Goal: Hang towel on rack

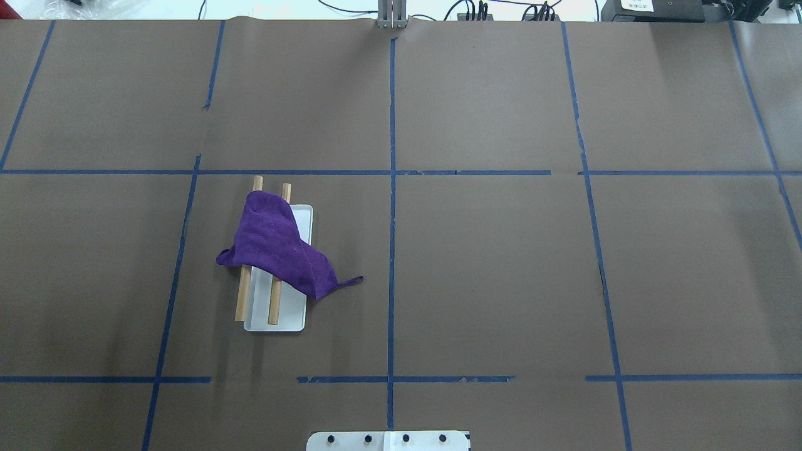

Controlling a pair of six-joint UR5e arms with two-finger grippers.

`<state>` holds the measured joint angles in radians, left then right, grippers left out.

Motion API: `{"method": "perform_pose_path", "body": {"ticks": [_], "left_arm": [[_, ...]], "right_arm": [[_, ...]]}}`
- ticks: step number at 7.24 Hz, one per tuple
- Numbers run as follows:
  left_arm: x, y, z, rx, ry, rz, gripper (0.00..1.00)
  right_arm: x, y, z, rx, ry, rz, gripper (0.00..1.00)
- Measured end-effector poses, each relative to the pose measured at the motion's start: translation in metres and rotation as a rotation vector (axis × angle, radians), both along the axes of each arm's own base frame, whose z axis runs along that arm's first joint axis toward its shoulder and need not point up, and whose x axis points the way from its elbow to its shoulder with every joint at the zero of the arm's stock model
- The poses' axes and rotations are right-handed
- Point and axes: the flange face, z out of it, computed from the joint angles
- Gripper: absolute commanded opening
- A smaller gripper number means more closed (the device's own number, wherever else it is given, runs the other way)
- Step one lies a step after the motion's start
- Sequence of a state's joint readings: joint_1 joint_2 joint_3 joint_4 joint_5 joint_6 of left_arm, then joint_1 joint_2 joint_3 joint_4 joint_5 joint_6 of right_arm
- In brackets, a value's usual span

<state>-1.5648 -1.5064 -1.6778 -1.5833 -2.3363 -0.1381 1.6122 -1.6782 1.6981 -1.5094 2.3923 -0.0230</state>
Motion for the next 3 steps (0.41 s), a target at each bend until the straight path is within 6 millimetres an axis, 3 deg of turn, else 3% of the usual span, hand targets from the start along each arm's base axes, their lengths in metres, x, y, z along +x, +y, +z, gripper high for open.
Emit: {"method": "perform_pose_path", "body": {"ticks": [3], "left_arm": [[-0.0006, 0.0006, -0.0016, -0.006, 0.0, -0.001, 1.0]], "right_arm": [[0.0, -0.0003, -0.0009, 0.002, -0.001, 0.0, 1.0]]}}
